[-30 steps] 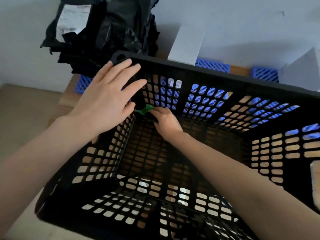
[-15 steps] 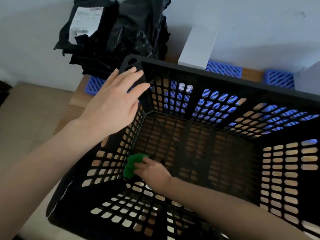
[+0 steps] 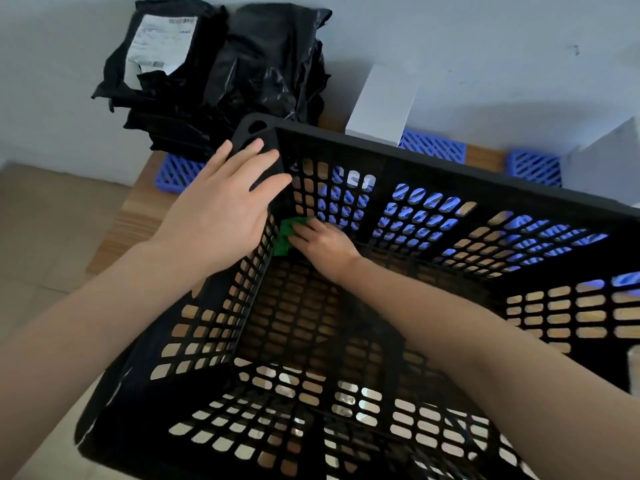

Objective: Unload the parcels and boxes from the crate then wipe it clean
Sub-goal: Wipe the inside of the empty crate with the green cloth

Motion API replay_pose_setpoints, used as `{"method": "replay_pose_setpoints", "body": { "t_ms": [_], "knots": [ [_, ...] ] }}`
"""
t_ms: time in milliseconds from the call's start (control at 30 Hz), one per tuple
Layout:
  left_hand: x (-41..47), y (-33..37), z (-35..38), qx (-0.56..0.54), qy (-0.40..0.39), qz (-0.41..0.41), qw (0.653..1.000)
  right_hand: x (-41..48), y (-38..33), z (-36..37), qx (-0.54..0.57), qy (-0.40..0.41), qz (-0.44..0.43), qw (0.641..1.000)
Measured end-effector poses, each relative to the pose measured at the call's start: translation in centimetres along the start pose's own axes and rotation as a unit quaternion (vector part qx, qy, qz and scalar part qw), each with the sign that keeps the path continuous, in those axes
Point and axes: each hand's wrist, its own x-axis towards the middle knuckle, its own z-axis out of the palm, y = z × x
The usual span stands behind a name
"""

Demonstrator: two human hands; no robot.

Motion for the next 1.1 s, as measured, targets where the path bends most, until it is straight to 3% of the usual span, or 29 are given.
{"method": "replay_pose_setpoints", "body": {
  "t_ms": [133, 500, 700, 800, 933, 1100],
  "knots": [
    [0.0, -0.3, 0.2, 0.001, 0.004, 0.007, 1.000, -0.6, 0.4, 1.2, -0.120, -0.045, -0.038, 0.991],
    [0.2, -0.4, 0.1, 0.030, 0.004, 0.016, 0.999, -8.5, 3.8, 1.8, -0.120, -0.109, 0.056, 0.985],
    [0.2, -0.4, 0.2, 0.022, 0.012, 0.020, 0.999, -15.4, 6.0, 0.7, -0.135, -0.154, 0.153, 0.967],
    [0.3, -0.6, 0.3, 0.010, 0.017, 0.023, 1.000, -17.6, 6.3, 0.8, -0.101, -0.211, 0.260, 0.937],
    [0.4, -0.7, 0.4, 0.004, 0.013, 0.027, 1.000, -22.5, 7.4, 0.5, -0.058, -0.240, 0.488, 0.837],
    [0.4, -0.7, 0.6, 0.008, 0.006, 0.043, 0.999, -21.8, 7.7, 0.9, -0.016, -0.202, 0.550, 0.810]
  ]
}}
